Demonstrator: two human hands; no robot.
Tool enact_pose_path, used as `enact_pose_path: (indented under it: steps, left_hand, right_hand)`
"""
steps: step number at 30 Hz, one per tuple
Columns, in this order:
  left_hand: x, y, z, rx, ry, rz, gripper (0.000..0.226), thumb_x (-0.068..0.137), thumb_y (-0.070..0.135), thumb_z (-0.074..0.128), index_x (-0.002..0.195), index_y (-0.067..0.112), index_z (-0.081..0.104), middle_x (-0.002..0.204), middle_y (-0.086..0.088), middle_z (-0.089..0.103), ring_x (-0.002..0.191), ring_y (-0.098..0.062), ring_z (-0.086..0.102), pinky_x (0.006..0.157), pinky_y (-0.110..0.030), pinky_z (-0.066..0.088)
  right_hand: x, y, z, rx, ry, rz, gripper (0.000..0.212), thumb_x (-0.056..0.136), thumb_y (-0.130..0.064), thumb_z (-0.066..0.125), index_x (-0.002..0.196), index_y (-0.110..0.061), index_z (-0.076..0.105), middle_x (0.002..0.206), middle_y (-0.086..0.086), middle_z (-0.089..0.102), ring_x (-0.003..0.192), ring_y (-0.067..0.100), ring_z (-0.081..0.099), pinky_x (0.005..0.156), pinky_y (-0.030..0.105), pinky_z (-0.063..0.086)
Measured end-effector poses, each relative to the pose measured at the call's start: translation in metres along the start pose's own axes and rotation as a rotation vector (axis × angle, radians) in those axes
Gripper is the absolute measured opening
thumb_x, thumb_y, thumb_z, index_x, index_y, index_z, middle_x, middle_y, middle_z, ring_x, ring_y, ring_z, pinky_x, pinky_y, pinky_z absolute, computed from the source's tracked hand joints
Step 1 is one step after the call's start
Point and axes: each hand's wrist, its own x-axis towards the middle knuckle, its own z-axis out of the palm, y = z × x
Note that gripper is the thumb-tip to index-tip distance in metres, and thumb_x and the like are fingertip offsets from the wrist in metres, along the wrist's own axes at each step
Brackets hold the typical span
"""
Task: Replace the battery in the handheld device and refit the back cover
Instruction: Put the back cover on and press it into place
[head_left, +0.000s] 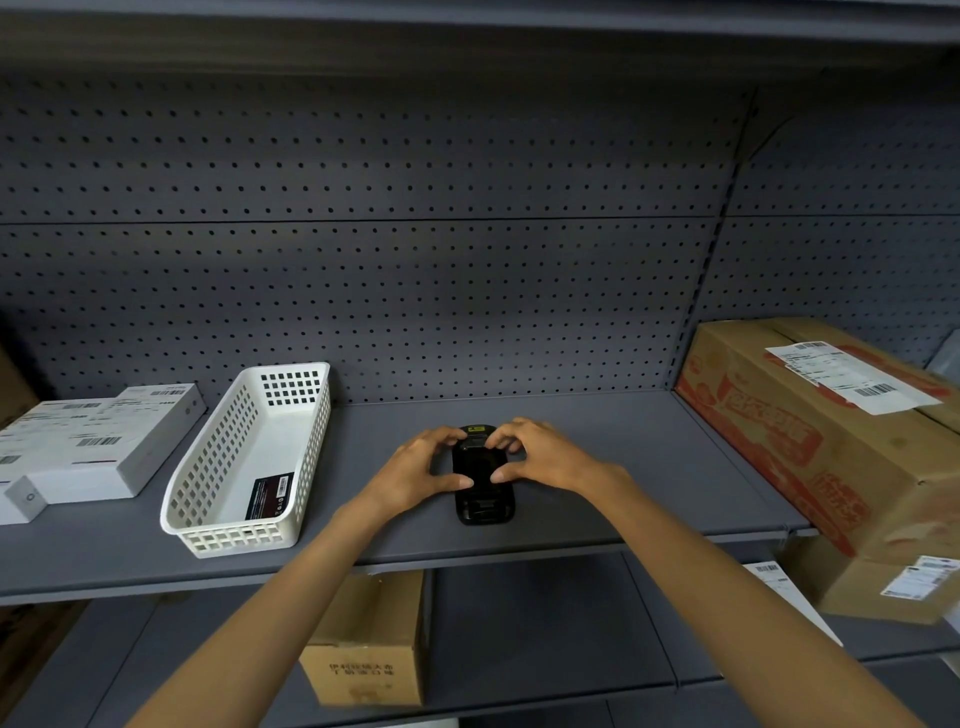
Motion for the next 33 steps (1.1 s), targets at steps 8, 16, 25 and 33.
enact_pose_path:
  steps: [8,16,25,33]
  left_hand:
    - [0.009,0.008,-0.002,0.054,-0.065,-0.016,0.081,0.084,0.036,0.073,0.151,0.018,0.03,0.152,-0.001,0.041,0.142,-0.018,0.036,0.111,-0.026,0.028]
    - [0.02,0.007,0.005,0.026,-0.02,-0.044,0.066,0.092,0.03,0.064,0.149,0.017,0.034,0.149,-0.004,0.046,0.138,-0.02,0.041,0.102,-0.019,0.029]
    - [0.029,-0.009,0.007,-0.085,-0.017,-0.049,0.069,0.086,0.031,0.072,0.146,0.019,0.04,0.146,0.001,0.049,0.137,-0.015,0.042,0.106,-0.02,0.03]
    - [0.002,-0.008,0.016,0.147,0.085,0.129,0.049,0.097,0.043,0.049,0.144,0.03,0.043,0.15,0.014,0.042,0.148,-0.006,0.019,0.117,-0.034,0.03]
  right_hand:
    - [0.001,-0.004,-0.002,-0.12,0.044,-0.043,0.046,0.082,-0.025,0.077,0.126,-0.02,0.065,0.119,0.005,0.067,0.11,0.018,0.062,0.096,0.037,0.051]
    - [0.003,-0.001,-0.004,-0.277,0.03,-0.101,0.037,0.09,-0.032,0.066,0.127,-0.023,0.066,0.121,0.002,0.06,0.117,0.019,0.049,0.094,0.034,0.043]
    - [0.011,0.004,-0.006,-0.23,0.047,-0.124,0.029,0.087,-0.031,0.07,0.115,-0.024,0.073,0.115,-0.002,0.064,0.108,0.017,0.053,0.088,0.032,0.044]
    - [0.002,0.003,0.004,-0.215,0.101,-0.173,0.03,0.09,-0.03,0.067,0.12,-0.027,0.067,0.119,-0.006,0.065,0.114,0.013,0.054,0.097,0.032,0.046]
